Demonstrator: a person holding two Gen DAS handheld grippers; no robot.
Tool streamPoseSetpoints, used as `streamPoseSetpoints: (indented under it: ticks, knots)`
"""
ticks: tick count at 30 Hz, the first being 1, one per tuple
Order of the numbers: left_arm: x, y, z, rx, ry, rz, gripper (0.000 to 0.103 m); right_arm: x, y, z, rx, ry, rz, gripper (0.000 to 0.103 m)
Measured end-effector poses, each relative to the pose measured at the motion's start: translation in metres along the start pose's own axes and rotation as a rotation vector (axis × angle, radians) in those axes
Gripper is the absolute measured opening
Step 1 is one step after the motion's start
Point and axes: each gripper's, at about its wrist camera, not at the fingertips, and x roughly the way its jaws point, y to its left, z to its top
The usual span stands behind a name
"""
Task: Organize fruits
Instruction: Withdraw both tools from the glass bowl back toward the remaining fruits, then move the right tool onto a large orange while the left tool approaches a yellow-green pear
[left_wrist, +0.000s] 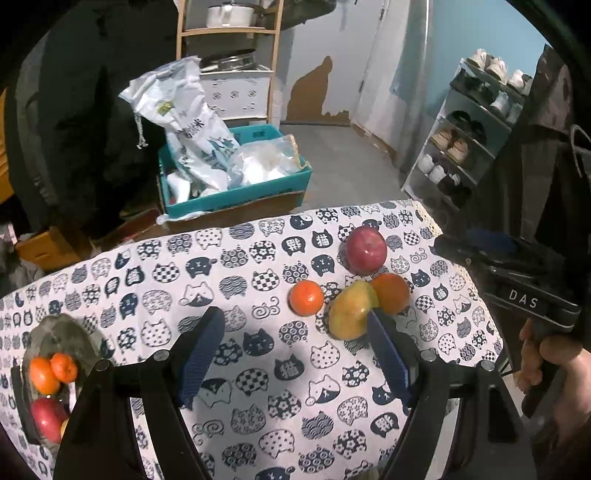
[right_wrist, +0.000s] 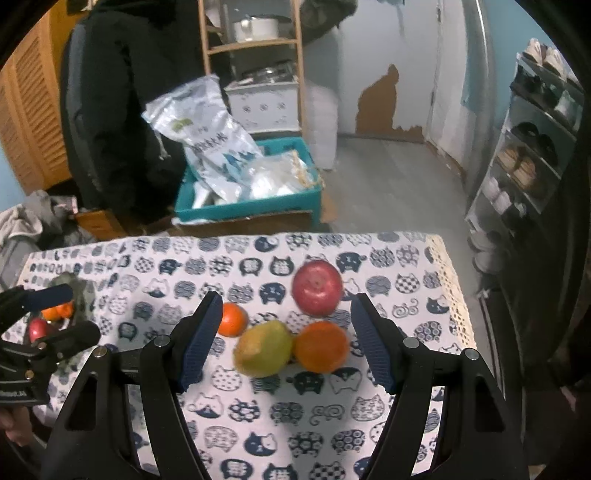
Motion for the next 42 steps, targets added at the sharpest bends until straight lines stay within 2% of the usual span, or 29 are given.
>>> streamPoseSetpoints:
  ticks: [7, 13, 18, 28, 36, 42]
  knots:
    - [0.037, -0.01, 0.007, 0.025, 0.03, -0.014, 0.08, 0.035, -0.025, -0.005, 0.053, 0.076, -0.009, 0.072]
    - [0.074, -0.006, 0.008, -0.024, 0.095, -0.043, 0.08, 0.071, -0.04, -0.016, 0.095, 0.154, -0.017, 0.072]
    - [0.093, -0.006, 0.007, -0.025, 0.116, -0.054, 0.08, 0.1, -0.05, -0.03, 0.129, 0.223, -0.017, 0.072]
    - [0.121, -0.006, 0.008, -0.022, 0.15, -0.065, 0.08, 0.133, -0.063, -0.045, 0.217, 0.294, 0.032, 0.072]
    - [0.135, -0.005, 0.007, -0.03, 0.173, -0.077, 0.08, 0.152, -0.073, -0.055, 0.352, 0.339, 0.135, 0.072]
    - [0.137, -0.01, 0.006, -0.021, 0.177, -0.096, 0.08, 0.153, -0.077, -0.06, 0.406, 0.335, 0.174, 0.071]
